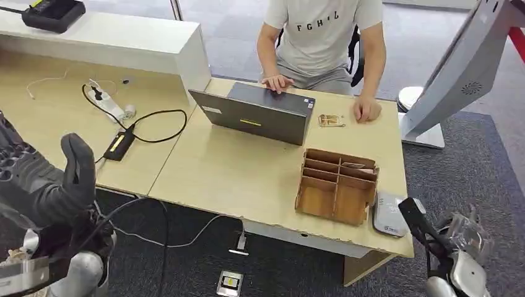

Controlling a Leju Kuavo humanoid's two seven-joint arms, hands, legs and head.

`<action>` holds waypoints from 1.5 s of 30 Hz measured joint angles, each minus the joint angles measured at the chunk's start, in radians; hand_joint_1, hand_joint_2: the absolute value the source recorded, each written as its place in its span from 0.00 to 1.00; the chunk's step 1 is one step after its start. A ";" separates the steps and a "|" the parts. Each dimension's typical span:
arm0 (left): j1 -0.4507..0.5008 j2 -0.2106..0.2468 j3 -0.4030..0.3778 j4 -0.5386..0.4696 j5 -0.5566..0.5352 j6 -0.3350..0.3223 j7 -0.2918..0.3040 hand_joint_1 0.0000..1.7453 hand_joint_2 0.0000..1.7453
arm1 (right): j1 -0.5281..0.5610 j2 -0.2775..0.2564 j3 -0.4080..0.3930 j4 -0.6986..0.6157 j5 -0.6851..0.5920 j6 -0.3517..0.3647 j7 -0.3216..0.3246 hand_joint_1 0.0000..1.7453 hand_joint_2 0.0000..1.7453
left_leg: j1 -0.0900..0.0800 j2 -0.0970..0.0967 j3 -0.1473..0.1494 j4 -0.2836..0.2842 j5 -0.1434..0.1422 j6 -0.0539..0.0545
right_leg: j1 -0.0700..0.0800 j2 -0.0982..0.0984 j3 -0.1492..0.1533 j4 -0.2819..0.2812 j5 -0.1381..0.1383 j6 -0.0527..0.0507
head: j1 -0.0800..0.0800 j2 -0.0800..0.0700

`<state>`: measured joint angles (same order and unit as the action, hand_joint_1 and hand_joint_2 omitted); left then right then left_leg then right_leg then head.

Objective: Pass the card to the sensor for recognition and then transmit it.

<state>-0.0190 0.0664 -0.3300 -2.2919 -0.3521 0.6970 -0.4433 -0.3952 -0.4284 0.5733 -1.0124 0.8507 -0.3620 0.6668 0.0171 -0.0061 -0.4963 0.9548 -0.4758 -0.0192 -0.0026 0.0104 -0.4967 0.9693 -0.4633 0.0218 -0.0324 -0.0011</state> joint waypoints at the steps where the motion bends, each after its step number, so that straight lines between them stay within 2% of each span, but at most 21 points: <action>1: 0.000 0.000 0.000 -0.002 0.000 0.000 0.001 0.00 1.00 | 0.004 0.001 -0.003 0.004 -0.004 -0.004 -0.008 1.00 1.00 | 0.000 0.000 0.000 0.000 0.000 0.000 | 0.000 0.000 0.000 0.000 0.000 0.000 | 0.000 0.000; 10: -0.005 0.000 -0.001 -0.004 0.003 0.000 0.007 0.00 1.00 | -0.001 0.053 -0.002 0.039 -0.015 -0.058 -0.101 1.00 1.00 | 0.000 0.000 0.000 0.000 0.000 0.000 | 0.000 0.000 0.000 0.001 0.000 0.000 | 0.000 0.000; 18: -0.014 -0.005 0.000 -0.005 -0.004 0.000 0.008 0.00 1.00 | -0.070 0.094 -0.002 0.030 -0.007 -0.105 -0.116 1.00 1.00 | 0.000 0.000 0.000 0.000 0.000 0.000 | 0.000 0.000 0.000 0.001 0.000 0.000 | 0.000 0.000; 24: -0.015 -0.008 0.000 -0.006 -0.005 0.000 0.006 0.00 1.00 | -0.110 0.113 -0.002 -0.005 -0.003 -0.097 -0.116 1.00 1.00 | 0.000 0.000 0.000 0.000 0.000 0.000 | 0.000 0.000 0.000 0.001 0.000 0.000 | 0.000 0.000; 30: -0.016 -0.016 0.000 -0.006 0.011 0.000 -0.015 0.00 1.00 | -0.102 0.132 0.007 -0.008 -0.005 -0.083 -0.124 1.00 1.00 | 0.000 0.000 0.000 0.000 0.000 0.000 | 0.000 0.000 0.000 0.001 0.000 0.000 | 0.000 0.000; 45: -0.014 -0.030 0.002 -0.015 -0.025 0.000 -0.002 0.00 1.00 | -0.079 0.177 0.012 0.154 -0.014 -0.095 -0.144 1.00 1.00 | 0.000 0.000 0.000 0.000 0.000 0.000 | 0.000 0.000 0.000 0.001 0.000 0.000 | 0.000 0.000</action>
<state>-0.0333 0.0362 -0.3277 -2.3068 -0.3769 0.6966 -0.4456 -0.4741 -0.2510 0.5852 -0.8587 0.8370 -0.4566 0.5230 0.0172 -0.0061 -0.4963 0.9548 -0.4756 -0.0193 -0.0024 0.0104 -0.4968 0.9705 -0.4633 0.0218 -0.0324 -0.0011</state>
